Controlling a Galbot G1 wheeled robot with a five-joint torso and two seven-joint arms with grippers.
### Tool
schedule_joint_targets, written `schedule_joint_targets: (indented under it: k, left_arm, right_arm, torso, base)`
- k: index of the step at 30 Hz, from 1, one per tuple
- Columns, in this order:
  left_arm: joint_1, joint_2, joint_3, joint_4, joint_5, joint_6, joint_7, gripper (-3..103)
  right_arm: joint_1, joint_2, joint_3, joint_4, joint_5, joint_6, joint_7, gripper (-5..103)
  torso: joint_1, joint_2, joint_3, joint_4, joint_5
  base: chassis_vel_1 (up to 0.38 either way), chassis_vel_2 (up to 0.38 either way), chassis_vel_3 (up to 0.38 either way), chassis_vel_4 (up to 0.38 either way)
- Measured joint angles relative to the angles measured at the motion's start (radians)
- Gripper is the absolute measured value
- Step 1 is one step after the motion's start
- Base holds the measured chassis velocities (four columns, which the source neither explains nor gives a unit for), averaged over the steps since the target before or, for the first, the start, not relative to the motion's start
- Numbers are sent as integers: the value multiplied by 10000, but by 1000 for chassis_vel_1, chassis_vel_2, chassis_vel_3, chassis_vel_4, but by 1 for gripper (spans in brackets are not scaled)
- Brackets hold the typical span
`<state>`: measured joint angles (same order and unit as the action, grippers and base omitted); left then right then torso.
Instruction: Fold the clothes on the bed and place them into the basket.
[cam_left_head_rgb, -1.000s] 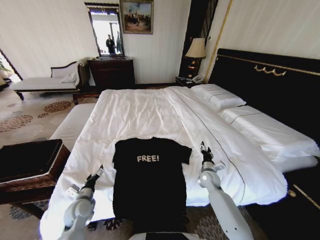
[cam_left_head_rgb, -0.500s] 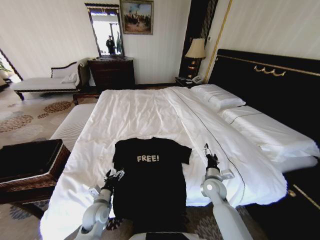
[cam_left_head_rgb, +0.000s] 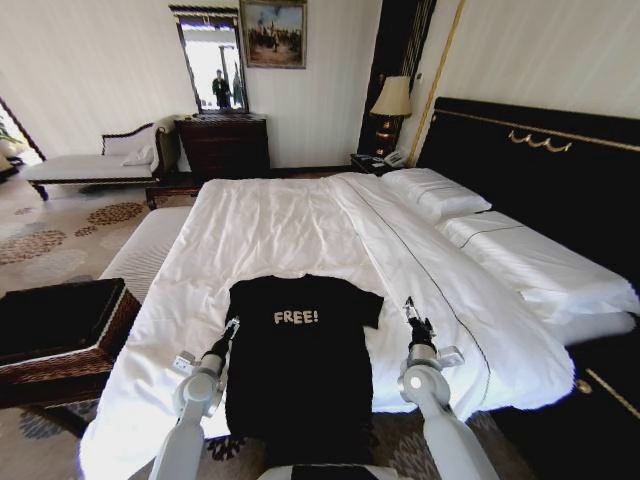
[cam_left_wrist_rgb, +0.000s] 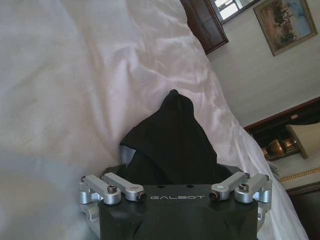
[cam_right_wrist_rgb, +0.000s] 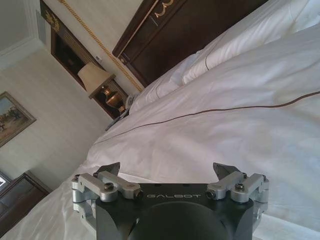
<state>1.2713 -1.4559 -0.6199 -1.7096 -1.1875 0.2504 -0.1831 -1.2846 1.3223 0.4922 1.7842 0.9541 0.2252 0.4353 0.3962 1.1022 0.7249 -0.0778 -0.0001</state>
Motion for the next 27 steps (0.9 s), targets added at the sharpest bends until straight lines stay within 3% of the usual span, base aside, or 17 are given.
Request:
schedule_joint_targets:
  k: [3, 19, 27]
  left_arm:
    - [-169, -55, 3, 37, 20, -33, 71, 103]
    - [-541, -73, -202, 284, 394, -204, 148, 86]
    - [-513, 4, -367, 153, 429, -209, 109, 94]
  right_arm:
    - [54, 21, -48, -42, -39, -19, 32, 100]
    - [72, 10, -148, -290, -95, -39, 25, 100]
    - [86, -17, -165, -364, -91, -43, 0, 100]
  torso:
    - [0, 0, 0, 0, 0]
    - [0, 0, 0, -1, 0]
    - [0, 0, 0, 0, 1]
  base:
    - [0, 0, 0, 0]
    - [0, 0, 0, 0]
    - [0, 0, 0, 0]
